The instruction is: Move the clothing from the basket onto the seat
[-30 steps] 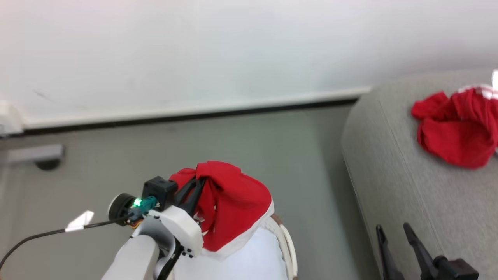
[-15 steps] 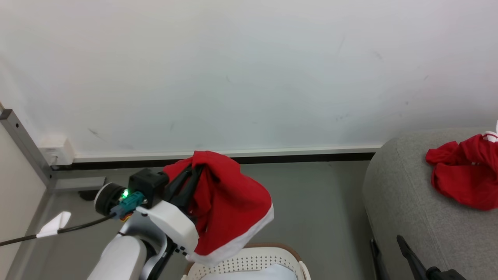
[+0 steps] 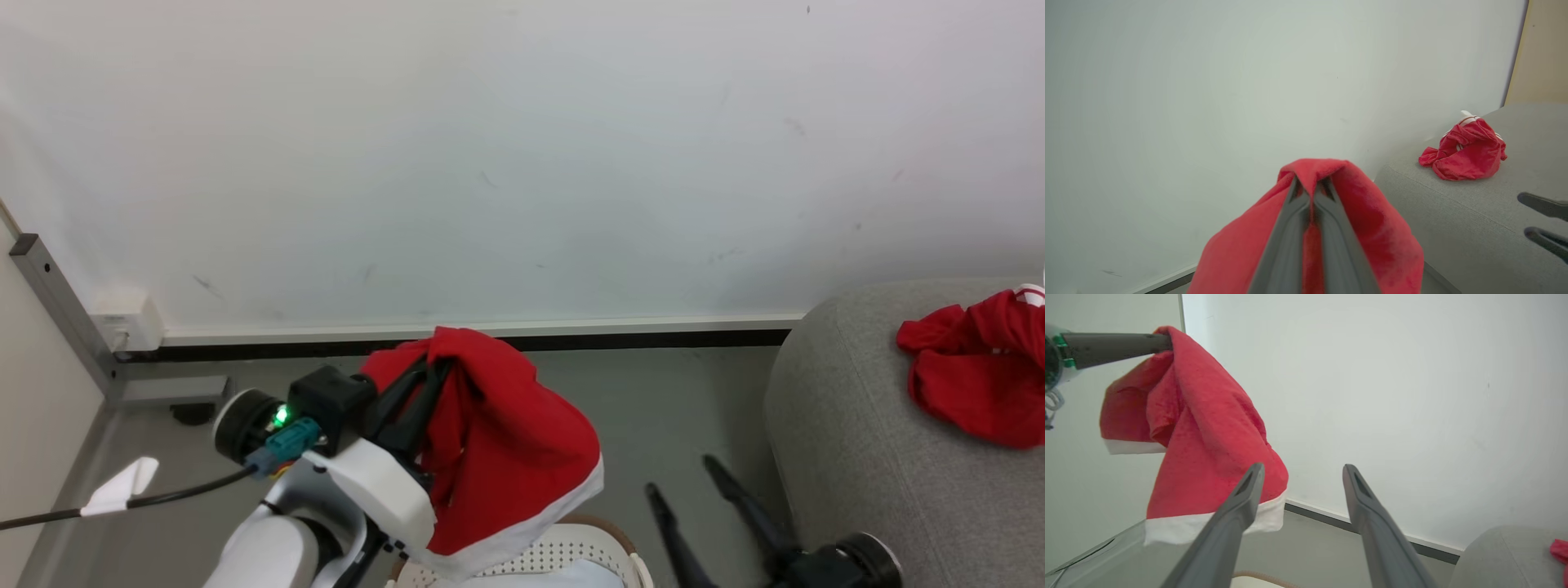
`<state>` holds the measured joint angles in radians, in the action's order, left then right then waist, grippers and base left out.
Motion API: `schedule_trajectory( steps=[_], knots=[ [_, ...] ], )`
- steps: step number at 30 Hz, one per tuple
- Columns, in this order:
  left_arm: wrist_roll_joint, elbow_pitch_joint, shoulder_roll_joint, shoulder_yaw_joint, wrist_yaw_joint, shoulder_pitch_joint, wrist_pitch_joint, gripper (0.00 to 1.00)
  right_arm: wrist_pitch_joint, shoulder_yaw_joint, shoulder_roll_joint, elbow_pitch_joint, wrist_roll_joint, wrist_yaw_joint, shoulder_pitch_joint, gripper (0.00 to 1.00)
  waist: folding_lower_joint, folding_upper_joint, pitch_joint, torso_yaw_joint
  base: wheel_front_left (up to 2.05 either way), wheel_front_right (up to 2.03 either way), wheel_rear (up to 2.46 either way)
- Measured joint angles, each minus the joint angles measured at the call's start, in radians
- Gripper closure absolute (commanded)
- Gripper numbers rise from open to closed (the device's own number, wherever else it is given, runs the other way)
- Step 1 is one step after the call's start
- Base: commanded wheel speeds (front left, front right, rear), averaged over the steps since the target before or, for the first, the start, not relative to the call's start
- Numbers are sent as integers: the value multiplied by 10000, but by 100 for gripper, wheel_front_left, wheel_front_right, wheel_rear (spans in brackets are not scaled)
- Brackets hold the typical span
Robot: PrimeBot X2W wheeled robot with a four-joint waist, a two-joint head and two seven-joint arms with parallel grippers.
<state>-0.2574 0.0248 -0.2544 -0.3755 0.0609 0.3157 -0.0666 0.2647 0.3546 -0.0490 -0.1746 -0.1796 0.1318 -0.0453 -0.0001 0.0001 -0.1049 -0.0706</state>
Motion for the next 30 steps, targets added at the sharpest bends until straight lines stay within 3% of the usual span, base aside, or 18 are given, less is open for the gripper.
schedule_trajectory(
  steps=[10, 22, 23, 24, 30],
  knots=[
    [0, -288, 105, -510, 102, -41, -199, 100, 2, 2512, 10, -811, 63, 0, -1921, 0, 1, 0, 190, 51, 0, 0, 0],
    [-4, -713, 270, -1252, 267, 6, -456, 100, 0, 3480, 0, -2867, -240, 0, -3829, 0, 1, 0, 220, 501, 0, 0, 0],
    [-13, -727, 280, -1296, 270, 6, -468, 100, 0, 3522, 8, -2987, -485, 0, -3918, 16, 2, 0, 220, 537, 0, 0, 0],
    [-46, -738, 297, -1338, 282, 7, -477, 100, 0, 3578, 6, -3141, -663, 0, -4022, 100, 2, 0, 219, 576, 0, 0, 0],
    [-130, -698, 313, -1411, 268, -24, -466, 100, 0, 3808, 0, -3486, -1954, 0, -4325, 100, 1, 0, 234, 702, 0, 0, 0]
  ],
)
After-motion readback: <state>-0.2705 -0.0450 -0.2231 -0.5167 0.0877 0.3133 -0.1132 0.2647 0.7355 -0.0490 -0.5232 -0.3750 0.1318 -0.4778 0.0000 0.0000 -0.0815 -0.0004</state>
